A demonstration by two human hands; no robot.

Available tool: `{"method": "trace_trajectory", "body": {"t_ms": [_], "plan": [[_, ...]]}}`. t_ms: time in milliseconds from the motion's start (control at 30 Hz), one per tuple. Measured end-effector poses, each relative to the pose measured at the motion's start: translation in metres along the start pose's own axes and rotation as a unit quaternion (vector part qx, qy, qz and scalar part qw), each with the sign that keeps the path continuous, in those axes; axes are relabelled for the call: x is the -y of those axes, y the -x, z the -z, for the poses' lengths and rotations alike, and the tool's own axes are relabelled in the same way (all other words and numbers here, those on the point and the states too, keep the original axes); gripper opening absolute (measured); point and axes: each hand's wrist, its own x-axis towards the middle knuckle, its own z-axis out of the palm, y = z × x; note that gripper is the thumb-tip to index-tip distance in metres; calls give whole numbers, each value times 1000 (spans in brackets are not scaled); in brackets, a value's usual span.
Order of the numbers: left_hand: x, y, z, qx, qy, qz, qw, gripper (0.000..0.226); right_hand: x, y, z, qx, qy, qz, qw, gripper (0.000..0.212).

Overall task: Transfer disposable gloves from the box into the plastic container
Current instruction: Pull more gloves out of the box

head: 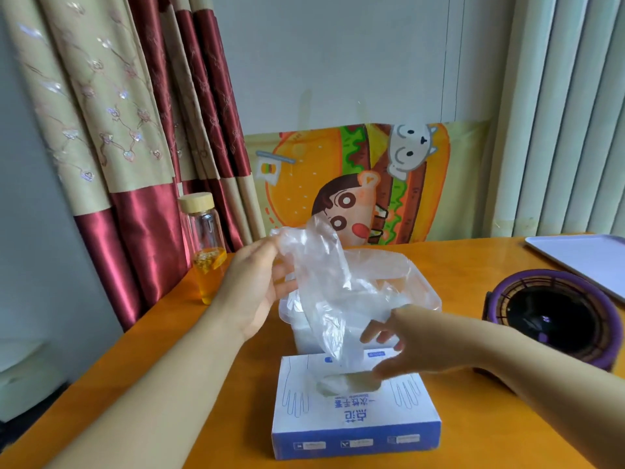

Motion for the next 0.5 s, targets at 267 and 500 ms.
{"method": "trace_trajectory", "body": {"t_ms": [267, 500], "plan": [[12, -7, 3, -47, 96, 80, 991, 30, 21, 16, 52, -290, -242, 89, 922, 16], [13, -3, 2, 75, 30, 68, 994, 25, 38, 7, 57, -284, -423, 97, 855, 44]]}}
